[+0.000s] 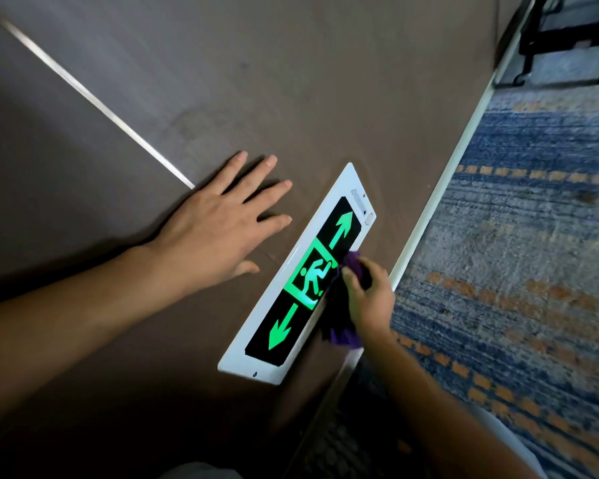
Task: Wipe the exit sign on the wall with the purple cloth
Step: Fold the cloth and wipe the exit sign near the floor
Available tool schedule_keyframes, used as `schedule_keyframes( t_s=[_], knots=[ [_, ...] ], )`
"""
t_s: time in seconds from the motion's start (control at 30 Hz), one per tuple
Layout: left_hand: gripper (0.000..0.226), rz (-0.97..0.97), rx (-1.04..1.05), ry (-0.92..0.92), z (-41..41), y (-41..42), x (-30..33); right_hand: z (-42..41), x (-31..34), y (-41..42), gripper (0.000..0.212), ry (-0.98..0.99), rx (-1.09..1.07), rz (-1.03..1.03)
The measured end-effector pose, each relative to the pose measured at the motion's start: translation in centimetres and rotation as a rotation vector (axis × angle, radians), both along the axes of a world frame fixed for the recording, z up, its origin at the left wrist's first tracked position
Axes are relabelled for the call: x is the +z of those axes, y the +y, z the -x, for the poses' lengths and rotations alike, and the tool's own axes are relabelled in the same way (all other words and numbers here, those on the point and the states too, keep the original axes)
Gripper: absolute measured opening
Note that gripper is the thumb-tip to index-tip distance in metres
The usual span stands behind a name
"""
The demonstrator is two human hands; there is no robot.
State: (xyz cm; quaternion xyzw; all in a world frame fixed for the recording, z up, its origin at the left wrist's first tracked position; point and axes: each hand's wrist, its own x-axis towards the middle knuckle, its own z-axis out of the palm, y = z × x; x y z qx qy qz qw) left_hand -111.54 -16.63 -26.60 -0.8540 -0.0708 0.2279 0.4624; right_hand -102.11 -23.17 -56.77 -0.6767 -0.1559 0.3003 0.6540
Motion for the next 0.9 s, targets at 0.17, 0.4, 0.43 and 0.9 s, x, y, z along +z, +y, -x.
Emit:
schedule_keyframes(
  t_s=[0.17, 0.4, 0.43, 0.9],
  knots=[
    [0.089, -0.035, 0.013, 0.012, -0.7, 0.6, -0.8, -4.9, 0.6, 3.2, 0.044, 0.045, 0.004, 0.000],
    [0.085, -0.043, 0.004, 0.031, -0.8, 0.7, -0.8, 5.1, -0.2, -0.7, 0.038, 0.125, 0.055, 0.019],
    [0.085, -0.044, 0.003, 0.032, -0.8, 0.7, -0.8, 6.7, -0.3, -1.5, 0.036, 0.115, 0.062, 0.008],
    [0.082, -0.029, 0.028, 0.022, -0.9, 0.5, -1.0, 8.8, -0.9, -3.1, 0.026, -0.047, 0.118, 0.008]
  ],
)
